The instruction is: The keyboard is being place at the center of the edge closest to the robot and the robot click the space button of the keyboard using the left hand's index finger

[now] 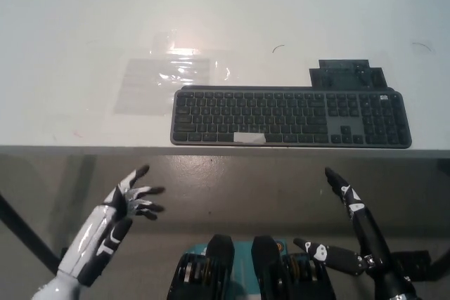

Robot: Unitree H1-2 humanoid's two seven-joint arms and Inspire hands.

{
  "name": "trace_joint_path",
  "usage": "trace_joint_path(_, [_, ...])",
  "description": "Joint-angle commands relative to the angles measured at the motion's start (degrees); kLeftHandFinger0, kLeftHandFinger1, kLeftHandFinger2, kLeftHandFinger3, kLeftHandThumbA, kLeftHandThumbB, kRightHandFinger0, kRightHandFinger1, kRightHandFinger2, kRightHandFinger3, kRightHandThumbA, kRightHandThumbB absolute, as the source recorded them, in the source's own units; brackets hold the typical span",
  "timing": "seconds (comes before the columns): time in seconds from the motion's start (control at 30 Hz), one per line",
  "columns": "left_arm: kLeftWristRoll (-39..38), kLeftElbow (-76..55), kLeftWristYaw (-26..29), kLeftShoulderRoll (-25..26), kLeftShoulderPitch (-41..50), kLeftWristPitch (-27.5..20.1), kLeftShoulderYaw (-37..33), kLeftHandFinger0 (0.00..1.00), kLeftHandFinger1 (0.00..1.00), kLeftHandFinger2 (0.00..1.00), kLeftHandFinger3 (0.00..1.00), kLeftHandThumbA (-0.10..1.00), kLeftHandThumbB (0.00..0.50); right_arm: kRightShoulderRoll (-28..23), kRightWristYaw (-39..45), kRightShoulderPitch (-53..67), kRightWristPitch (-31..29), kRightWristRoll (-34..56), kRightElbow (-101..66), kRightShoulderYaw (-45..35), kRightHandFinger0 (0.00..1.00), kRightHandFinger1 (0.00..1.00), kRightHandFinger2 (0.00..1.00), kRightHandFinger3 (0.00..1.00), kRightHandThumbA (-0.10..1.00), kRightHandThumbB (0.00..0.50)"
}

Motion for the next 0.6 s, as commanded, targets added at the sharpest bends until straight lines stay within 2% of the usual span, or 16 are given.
trace_joint_path(0.0, [3.85, -4.15, 0.55, -0.51, -2.61, 0.60, 0.69, 0.16, 0.00, 0.00, 1.00, 1.00, 0.402, 0.37, -0.53, -0.80, -3.46, -0.57, -0.35, -0.14, 1.00, 1.00, 1.00, 1.00, 1.00, 0.415])
trace_joint_path(0.03, [4.12, -4.48, 0.13, -0.53, -3.53, 1.15, 0.47, 0.06, 0.00, 0.05, 1.00, 1.00, 0.389, 0.33, -0.53, -0.77, -3.51, -0.69, -0.32, -0.12, 1.00, 1.00, 1.00, 1.00, 1.00, 0.405])
trace_joint_path(0.07, [5.25, -4.58, -0.19, -0.44, -4.76, 0.92, 0.17, 0.00, 0.03, 0.13, 1.00, 1.00, 0.358, 0.30, -0.45, -0.74, -3.25, -0.71, -0.46, -0.11, 1.00, 1.00, 1.00, 1.00, 1.00, 0.404])
trace_joint_path(0.1, [5.67, -4.59, -0.26, -0.42, -4.97, 0.73, 0.07, 0.00, 0.05, 0.24, 1.00, 1.00, 0.349, 0.33, -0.42, -0.57, -3.15, -0.75, -0.52, -0.06, 1.00, 1.00, 1.00, 1.00, 1.00, 0.404])
trace_joint_path(0.17, [8.61, -4.98, -0.80, -0.28, -6.88, 1.85, -0.60, 0.00, 0.05, 0.28, 1.00, 1.00, 0.349, 0.40, -0.42, -0.51, -2.79, -0.93, -0.62, -0.02, 1.00, 1.00, 1.00, 1.00, 1.00, 0.413])
trace_joint_path(0.27, [10.23, -3.95, -1.95, 0.14, -9.86, 2.30, -1.89, 0.00, 0.06, 0.31, 1.00, 1.00, 0.288, 0.48, -0.29, -0.38, -2.27, -0.81, -0.85, -0.06, 1.00, 1.00, 1.00, 1.00, 1.00, 0.419])
trace_joint_path(0.33, [11.38, -2.82, -2.27, -0.08, -11.37, 2.90, -2.60, 0.00, 0.05, 0.29, 1.00, 1.00, 0.296, 0.44, -0.30, -0.36, -2.68, -0.88, -0.71, -0.02, 1.00, 1.00, 1.00, 1.00, 1.00, 0.414])
trace_joint_path(0.5, [16.87, 0.88, -2.41, -1.39, -16.11, 6.43, -5.04, 0.00, 0.07, 0.31, 1.00, 1.00, 0.408, 0.36, -0.18, -0.61, -3.08, -0.39, -0.47, -0.19, 1.00, 1.00, 1.00, 1.00, 1.00, 0.410])
trace_joint_path(0.57, [19.24, 2.19, -2.18, -1.81, -17.53, 7.20, -5.91, 0.00, 0.10, 0.33, 1.00, 1.00, 0.412, 0.38, -0.30, -0.63, -2.60, -1.00, -0.67, -0.06, 1.00, 1.00, 1.00, 1.00, 1.00, 0.413])
